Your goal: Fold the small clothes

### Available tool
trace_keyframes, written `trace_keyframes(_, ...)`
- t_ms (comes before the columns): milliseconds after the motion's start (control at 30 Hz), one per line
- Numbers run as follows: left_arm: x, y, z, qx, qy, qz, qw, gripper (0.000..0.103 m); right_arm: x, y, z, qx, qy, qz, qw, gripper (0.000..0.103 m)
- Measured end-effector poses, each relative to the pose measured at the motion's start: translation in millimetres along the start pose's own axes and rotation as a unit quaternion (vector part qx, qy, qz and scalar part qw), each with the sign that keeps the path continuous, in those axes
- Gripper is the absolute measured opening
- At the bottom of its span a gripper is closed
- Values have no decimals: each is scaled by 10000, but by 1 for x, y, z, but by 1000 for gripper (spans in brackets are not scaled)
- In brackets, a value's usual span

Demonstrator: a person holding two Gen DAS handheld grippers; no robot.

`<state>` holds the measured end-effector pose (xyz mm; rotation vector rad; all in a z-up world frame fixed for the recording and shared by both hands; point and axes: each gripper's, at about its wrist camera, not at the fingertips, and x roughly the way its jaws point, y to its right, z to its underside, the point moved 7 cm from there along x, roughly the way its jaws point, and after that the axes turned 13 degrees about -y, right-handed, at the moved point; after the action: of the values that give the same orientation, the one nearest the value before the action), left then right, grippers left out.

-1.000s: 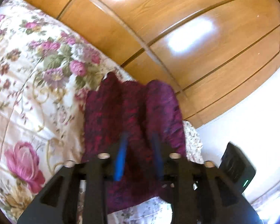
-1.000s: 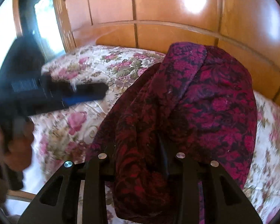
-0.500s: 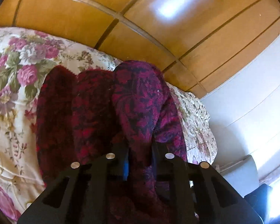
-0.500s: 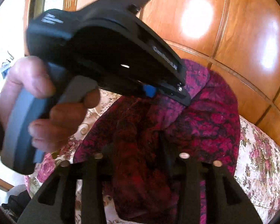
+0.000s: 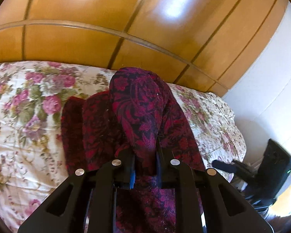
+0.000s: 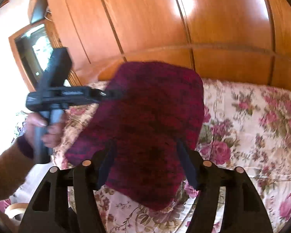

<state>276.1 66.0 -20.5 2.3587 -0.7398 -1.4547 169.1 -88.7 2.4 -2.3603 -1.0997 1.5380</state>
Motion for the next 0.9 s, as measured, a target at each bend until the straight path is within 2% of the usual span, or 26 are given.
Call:
trace_keyframes(167, -12, -32, 7, -160, -36, -510, 9986, 15, 41, -35, -4, -439, -130, 364, 9983, 57)
trace_keyframes(200, -7, -47, 12, -288, -116, -688, 9971, 15, 47, -43, -1, -606, -152, 526, 9967, 57)
trace_keyframes(300, 11, -74, 28, -600, -281, -883, 9939, 17, 72, -57, 4, -972, -137, 1070, 9894, 58)
trace_keyframes(367, 17, -77, 32, -658, -154, -972, 9930, 17, 77, -58, 6, -963, -116, 1163, 9885, 58)
trace_keyframes(467, 15, -76, 32, -773, -36, -962, 9923, 21, 70, -54, 4, -981, -255, 968, 9901, 59)
trace_keyframes(600, 8, -67, 34, -594, 116, -1203, 9909, 24, 36, -51, -12, -648, -402, -54, 9971, 65)
trace_keyframes(667, 7, -64, 35, -589, 149, -1221, 9907, 24, 20, -46, -27, -419, -225, -243, 9986, 65)
trace_keyframes(767, 6, -61, 38, -556, 186, -1347, 9891, 24, 17, -34, -56, -182, -65, -175, 9997, 65)
trace_keyframes(900, 7, -58, 44, -503, 225, -1570, 9861, 24, 50, -19, -85, 6, -321, 261, 9991, 58)
